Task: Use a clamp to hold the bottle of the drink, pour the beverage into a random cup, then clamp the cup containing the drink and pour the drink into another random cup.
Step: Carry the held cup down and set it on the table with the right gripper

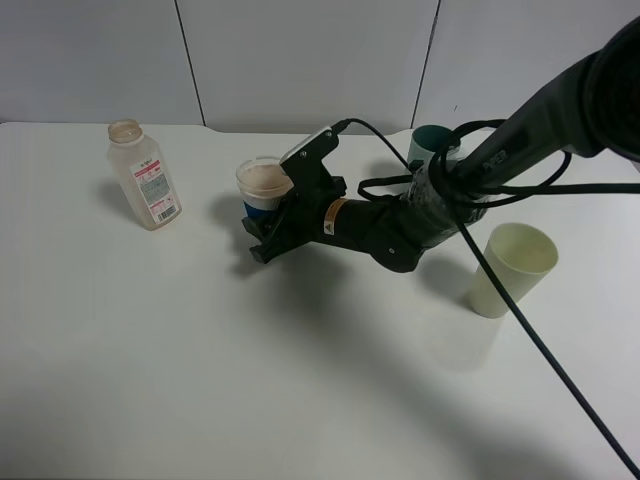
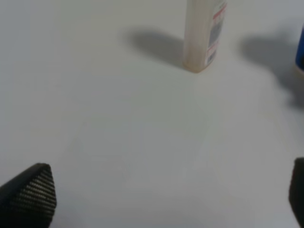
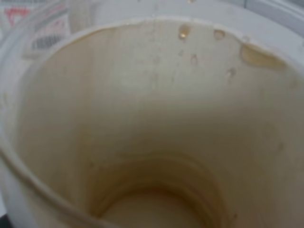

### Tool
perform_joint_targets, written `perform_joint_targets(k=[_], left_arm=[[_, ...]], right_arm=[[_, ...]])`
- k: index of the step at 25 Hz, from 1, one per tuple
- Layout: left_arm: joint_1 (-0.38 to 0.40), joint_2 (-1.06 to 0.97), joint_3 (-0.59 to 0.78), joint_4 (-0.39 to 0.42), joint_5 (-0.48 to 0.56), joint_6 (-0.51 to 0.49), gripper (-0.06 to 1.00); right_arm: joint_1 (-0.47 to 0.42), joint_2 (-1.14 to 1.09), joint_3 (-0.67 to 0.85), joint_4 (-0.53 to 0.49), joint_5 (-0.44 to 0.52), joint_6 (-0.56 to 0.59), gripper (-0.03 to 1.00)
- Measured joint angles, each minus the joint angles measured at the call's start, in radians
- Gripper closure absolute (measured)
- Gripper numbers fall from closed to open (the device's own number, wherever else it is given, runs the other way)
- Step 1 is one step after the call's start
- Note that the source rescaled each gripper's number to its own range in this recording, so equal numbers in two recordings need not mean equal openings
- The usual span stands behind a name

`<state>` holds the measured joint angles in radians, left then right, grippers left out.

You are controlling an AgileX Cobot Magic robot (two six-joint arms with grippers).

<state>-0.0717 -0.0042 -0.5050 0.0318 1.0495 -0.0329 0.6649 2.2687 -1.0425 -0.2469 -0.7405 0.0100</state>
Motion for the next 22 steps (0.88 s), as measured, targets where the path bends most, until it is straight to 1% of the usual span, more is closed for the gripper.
perform_joint_targets(k=[1,7,10,22], left_arm=[[0.000,0.000,0.000,0.000,0.000,0.000,-0.06],[0.000,0.000,0.000,0.000,0.000,0.000,-0.06],[0.000,0.000,0.000,0.000,0.000,0.000,-0.06],[0.000,0.000,0.000,0.000,0.000,0.000,-0.06]], right_arm=[[0.000,0.009,0.000,0.000,-0.014,-0.010,0.94],[0.000,0.017,0.000,0.000,-0.027,-0.010,0.94],[0.000,0.030,0.000,0.001,-0.054,-0.010,0.94],[0.009,0.028,-0.001,0.005,-0.046,-0.010,0.94]])
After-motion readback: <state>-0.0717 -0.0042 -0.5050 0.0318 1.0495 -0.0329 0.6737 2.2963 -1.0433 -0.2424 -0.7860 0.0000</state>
